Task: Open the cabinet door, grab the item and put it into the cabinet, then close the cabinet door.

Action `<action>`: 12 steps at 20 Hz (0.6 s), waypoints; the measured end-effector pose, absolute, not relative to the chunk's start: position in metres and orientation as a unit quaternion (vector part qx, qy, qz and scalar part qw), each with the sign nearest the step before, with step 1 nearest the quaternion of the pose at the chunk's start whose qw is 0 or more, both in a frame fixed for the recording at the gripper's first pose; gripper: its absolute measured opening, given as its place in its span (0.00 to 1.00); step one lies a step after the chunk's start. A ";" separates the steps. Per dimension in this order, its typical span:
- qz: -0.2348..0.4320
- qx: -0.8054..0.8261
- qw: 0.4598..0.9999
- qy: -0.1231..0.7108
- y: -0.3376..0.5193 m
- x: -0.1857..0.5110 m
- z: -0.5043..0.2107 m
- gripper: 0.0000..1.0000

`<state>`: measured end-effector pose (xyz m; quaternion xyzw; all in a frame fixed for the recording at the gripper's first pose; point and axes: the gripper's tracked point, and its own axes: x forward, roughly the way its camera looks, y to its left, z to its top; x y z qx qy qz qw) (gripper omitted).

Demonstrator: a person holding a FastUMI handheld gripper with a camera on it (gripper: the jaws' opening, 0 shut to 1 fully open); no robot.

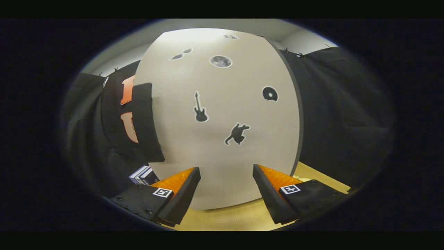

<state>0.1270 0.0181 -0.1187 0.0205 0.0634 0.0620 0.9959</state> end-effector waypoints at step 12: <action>0.036 0.006 0.999 0.005 -0.109 0.052 -0.016 0.98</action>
